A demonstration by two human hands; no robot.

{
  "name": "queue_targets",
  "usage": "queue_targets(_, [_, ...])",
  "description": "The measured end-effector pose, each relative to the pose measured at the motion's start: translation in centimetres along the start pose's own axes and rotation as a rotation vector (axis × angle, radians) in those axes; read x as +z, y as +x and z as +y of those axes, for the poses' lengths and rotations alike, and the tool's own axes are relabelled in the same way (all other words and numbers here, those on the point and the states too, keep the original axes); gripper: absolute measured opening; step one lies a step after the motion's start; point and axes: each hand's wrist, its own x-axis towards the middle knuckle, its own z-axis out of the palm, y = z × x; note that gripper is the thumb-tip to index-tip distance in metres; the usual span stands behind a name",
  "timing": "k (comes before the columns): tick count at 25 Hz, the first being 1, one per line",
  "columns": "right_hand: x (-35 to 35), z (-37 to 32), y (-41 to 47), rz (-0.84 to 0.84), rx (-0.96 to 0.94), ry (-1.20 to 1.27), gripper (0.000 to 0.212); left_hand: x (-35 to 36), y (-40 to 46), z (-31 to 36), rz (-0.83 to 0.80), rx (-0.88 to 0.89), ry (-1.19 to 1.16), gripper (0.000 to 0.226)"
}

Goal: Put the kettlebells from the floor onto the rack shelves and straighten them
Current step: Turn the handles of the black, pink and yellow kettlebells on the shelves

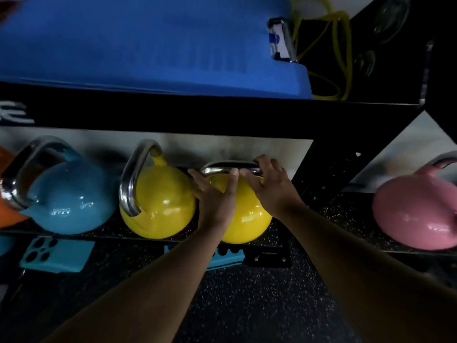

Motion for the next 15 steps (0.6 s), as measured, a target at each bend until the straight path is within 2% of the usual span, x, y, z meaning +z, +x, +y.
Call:
queue_targets(2, [0.5, -0.9, -0.4, 0.067, 0.041, 0.029, 0.051, -0.4, 1.6, 0.3, -0.005, 0.059, -0.053, 0.113])
queue_targets(4, [1.6, -1.7, -1.2, 0.125, 0.096, 0.022, 0.051, -1.7, 3.8, -0.1, -0.093, 0.102, -0.049, 0.110])
queue_targets(6, [2.3, -1.8, -2.2, 0.152, 0.118, 0.035, 0.047, -2.5, 4.5, -0.2, -0.185, 0.180, -0.077, 0.096])
queue_targets(8, [1.6, -1.1, -2.5, 0.113, 0.189, 0.300, 0.037, -1.6, 3.2, 0.2, -0.181, 0.255, -0.104, 0.077])
queue_targets(10, [1.1, -1.1, -2.2, 0.074, 0.266, 0.610, 0.030, -0.5, 2.3, 0.6, -0.156, 0.224, -0.087, 0.069])
queue_targets(12, [1.9, -1.5, -2.8, 0.111, 0.294, 0.706, 0.035, -0.3, 3.2, 0.6, -0.175, 0.190, -0.033, 0.071])
queue_targets(15, [2.9, -2.7, -4.3, 0.102, 0.263, 0.717, 0.035, -1.3, 5.7, 1.1, -0.294, 0.212, 0.068, 0.067])
